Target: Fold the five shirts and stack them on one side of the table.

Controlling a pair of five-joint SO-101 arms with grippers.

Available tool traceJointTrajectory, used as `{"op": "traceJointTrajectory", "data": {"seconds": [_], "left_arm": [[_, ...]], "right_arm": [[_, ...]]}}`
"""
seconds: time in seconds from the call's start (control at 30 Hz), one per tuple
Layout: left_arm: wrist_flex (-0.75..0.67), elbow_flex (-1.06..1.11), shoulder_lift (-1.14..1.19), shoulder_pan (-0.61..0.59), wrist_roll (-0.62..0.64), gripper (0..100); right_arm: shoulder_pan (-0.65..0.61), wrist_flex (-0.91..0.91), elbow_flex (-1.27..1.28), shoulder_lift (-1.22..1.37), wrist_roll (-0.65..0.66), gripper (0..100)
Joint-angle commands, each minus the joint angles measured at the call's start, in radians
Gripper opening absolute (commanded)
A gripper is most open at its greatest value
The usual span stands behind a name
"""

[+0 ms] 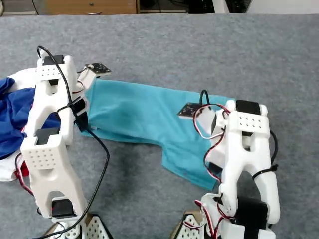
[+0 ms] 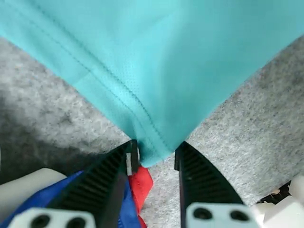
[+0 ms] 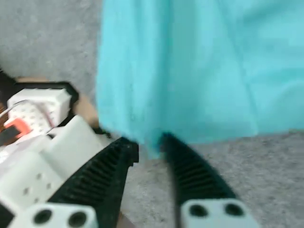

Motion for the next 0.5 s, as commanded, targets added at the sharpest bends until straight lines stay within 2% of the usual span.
{"op": "traceJointTrajectory", "data": {"seconds": [0.0,0.23,0.47], "left_arm": [[0.014,-0.040,-0.012,-0.014,0.008,15],[0.014,-0.058,-0.019,-0.014,0.006,15],[0.057,-0.227,-0.019,-0.052,0.006,15]], "right_arm": [[0.021,0.061,-0.064,-0.027,0.006,23.7],[0.019,0.120,-0.171,-0.027,0.031,23.5],[0.019,0.115,-0.268,-0.027,0.031,23.5]]}}
